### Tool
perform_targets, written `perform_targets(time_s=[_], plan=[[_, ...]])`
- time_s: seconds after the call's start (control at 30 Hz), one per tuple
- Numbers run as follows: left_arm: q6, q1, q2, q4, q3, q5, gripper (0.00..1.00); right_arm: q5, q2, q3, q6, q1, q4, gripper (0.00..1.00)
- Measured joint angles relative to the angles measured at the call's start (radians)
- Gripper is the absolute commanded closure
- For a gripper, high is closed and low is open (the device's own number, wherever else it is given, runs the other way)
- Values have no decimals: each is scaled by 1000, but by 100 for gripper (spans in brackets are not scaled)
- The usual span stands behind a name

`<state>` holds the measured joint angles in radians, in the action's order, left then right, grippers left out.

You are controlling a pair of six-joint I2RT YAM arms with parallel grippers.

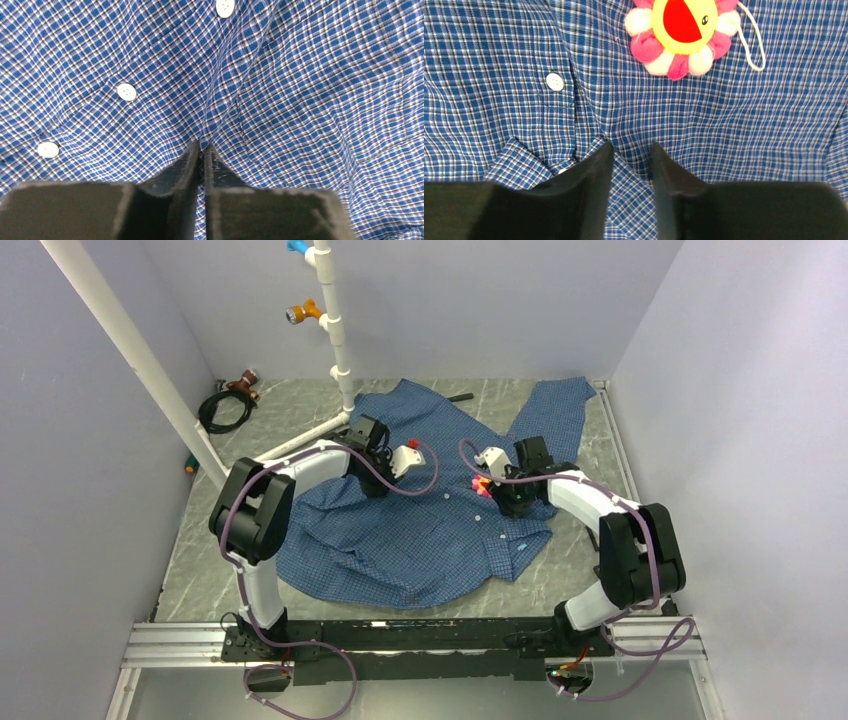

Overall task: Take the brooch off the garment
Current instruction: Adjust the clothes at the center of the board.

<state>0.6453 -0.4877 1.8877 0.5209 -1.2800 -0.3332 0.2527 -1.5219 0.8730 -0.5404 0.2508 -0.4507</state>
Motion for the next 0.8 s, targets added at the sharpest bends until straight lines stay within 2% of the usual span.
perform_targets(time_s=[0.03, 0.07, 0.23, 0.47, 0.57, 0.73, 0.77, 0.8], plan=[[1, 0, 0, 0, 0, 0, 100, -11, -1, -3, -4, 0, -1, 95], [3, 1, 0, 0, 0, 0, 100, -15, -1, -5, -8, 0, -3, 100], [25, 2, -48, -8, 61, 2, 100, 3, 37, -5, -20, 5, -40, 100], [126, 13, -324, -20, 265, 35, 100, 90, 218, -5, -79, 63, -162, 100], [185, 15, -429, -42, 362, 48, 100, 119, 235, -24, -110, 82, -203, 100], [301, 15, -512, -64, 504, 52, 100, 148, 225, -67, -159, 140, -276, 100], [324, 14, -520, -63, 524, 51, 100, 153, 217, -69, -168, 162, -292, 98], [350, 13, -526, -61, 544, 52, 100, 158, 207, -70, -178, 183, -307, 92]])
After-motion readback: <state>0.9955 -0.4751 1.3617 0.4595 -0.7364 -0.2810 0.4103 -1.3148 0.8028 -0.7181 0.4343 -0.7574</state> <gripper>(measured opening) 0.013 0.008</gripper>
